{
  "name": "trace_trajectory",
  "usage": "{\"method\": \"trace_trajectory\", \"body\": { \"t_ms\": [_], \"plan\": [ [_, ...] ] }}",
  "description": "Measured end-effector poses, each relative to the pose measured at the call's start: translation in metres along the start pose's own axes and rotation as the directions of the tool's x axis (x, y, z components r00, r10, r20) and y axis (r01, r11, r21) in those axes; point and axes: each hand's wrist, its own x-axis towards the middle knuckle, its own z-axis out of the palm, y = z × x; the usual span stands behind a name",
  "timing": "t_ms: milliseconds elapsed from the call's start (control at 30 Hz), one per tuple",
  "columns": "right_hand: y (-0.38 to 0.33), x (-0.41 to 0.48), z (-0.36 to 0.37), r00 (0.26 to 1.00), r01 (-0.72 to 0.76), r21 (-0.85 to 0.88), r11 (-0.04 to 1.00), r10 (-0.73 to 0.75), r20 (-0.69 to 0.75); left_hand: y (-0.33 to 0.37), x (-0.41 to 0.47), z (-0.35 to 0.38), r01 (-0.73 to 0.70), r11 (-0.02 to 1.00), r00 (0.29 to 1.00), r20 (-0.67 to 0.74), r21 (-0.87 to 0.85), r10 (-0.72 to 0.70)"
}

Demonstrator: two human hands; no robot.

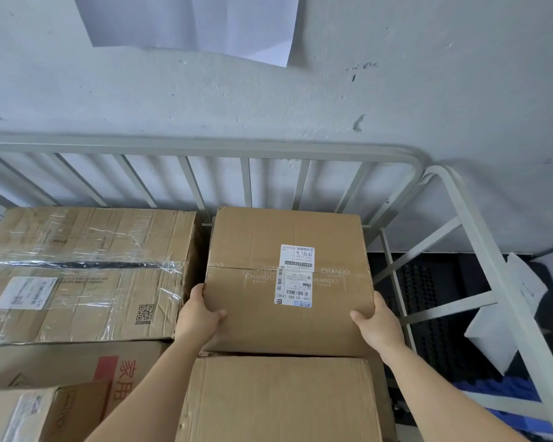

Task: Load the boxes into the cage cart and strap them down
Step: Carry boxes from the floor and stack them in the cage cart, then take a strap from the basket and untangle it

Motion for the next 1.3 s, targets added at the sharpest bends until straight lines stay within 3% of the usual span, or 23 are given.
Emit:
{"method": "trace_trajectory", "body": {
  "t_ms": [233,367,567,733,967,1300],
  "plan": [
    [-0.014,-0.019,-0.008,1.000,0.022,-0.249,0.968,-0.019,0.014,0.010,-0.008,-0.011,-0.060,0.961,0.996,0.078,0.272,0.040],
    [-0.027,-0.047,-0.007,0.983,0.158,-0.410,0.898,-0.182,-0.021,0.012,-0.023,-0.022,-0.144,0.899,0.989,0.085,0.414,0.120],
    [-0.064,-0.097,-0.014,0.921,0.360,-0.514,0.779,-0.384,0.064,0.015,-0.065,-0.057,-0.208,0.835,0.975,0.045,0.509,0.216],
    [-0.095,-0.146,-0.019,0.797,0.547,-0.612,0.571,-0.580,0.171,0.002,-0.123,-0.097,-0.178,0.822,0.953,-0.113,0.541,0.281],
    [-0.132,-0.230,-0.014,0.605,0.721,-0.600,0.345,-0.735,0.305,-0.034,-0.217,-0.164,-0.019,0.754,0.913,-0.296,0.656,0.280],
    [-0.190,-0.354,0.023,0.302,0.824,-0.567,-0.010,-0.839,0.453,-0.117,-0.327,-0.252,0.198,0.770,0.823,-0.530,0.606,0.205]
  ]
}}
